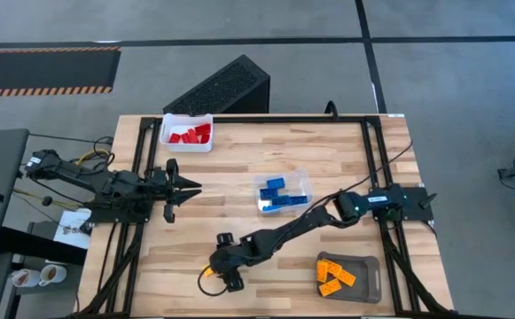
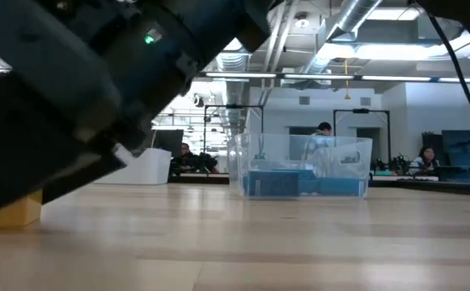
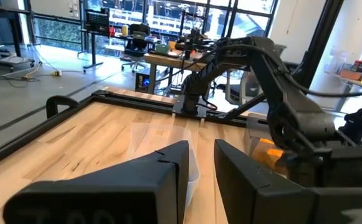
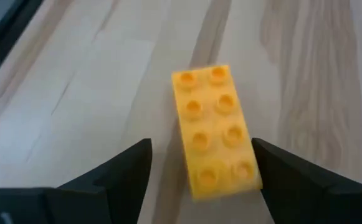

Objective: Sort & place blocks by color
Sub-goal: Put the yellow game piece into the black bin

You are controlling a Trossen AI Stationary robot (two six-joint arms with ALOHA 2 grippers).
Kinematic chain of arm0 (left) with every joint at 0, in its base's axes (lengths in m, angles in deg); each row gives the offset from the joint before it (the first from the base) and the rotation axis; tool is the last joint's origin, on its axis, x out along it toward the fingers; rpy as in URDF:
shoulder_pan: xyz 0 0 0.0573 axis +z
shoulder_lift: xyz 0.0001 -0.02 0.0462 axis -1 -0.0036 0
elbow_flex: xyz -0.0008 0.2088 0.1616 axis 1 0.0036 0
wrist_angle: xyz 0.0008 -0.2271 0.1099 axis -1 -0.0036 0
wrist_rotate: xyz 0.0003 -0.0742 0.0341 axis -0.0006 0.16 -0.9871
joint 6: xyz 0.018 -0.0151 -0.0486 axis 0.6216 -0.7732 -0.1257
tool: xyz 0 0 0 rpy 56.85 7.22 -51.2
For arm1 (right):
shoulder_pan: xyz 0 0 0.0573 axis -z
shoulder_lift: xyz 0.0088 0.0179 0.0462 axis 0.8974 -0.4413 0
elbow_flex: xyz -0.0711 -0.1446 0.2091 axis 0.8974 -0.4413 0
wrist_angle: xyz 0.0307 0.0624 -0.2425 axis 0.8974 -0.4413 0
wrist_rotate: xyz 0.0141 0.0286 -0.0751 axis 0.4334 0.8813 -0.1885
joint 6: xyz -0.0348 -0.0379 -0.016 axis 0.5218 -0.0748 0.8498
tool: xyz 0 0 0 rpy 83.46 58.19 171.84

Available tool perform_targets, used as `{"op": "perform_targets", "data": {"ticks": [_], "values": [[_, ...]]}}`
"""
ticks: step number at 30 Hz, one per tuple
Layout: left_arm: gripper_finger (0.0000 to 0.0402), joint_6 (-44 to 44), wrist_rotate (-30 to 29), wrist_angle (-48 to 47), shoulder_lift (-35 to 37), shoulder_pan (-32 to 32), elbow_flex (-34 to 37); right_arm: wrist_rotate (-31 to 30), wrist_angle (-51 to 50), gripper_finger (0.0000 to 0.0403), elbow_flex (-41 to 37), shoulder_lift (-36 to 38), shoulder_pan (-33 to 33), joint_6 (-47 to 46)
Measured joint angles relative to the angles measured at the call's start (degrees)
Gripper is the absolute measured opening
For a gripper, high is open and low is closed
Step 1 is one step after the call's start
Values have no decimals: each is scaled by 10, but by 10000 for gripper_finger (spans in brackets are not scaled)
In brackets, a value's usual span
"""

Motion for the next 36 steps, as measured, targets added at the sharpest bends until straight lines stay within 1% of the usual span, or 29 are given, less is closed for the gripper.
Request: {"op": "perform_targets", "data": {"ticks": [4,7,9,12,14,15,18,21,24,28,33,36], "values": [[61,-1,0,0,0,0,0,-1,1,292,1,-6,1,2],[61,-1,0,0,0,0,0,-4,-5,269,1,-6,2,11],[61,-3,0,0,0,0,0,-10,-7,239,1,-5,1,25],[61,-2,-1,-1,0,0,0,-10,-27,177,0,2,1,45],[61,-2,0,-3,0,0,0,-10,-61,137,-1,15,1,56],[61,-2,0,-3,0,0,0,-10,-85,131,-1,23,1,57],[61,-2,0,-8,0,0,0,-9,-163,131,-2,53,4,53],[61,0,0,-13,0,0,0,5,-274,131,-2,98,6,41],[61,0,0,-18,0,0,0,5,-375,131,-2,151,-2,-9],[61,0,0,-21,0,0,0,-2,-474,131,-1,211,-33,-72],[61,-3,5,-27,0,0,0,-49,-510,131,-7,269,-95,-143],[61,-8,7,-32,0,0,0,-97,-500,136,-41,315,-133,-205]]}}
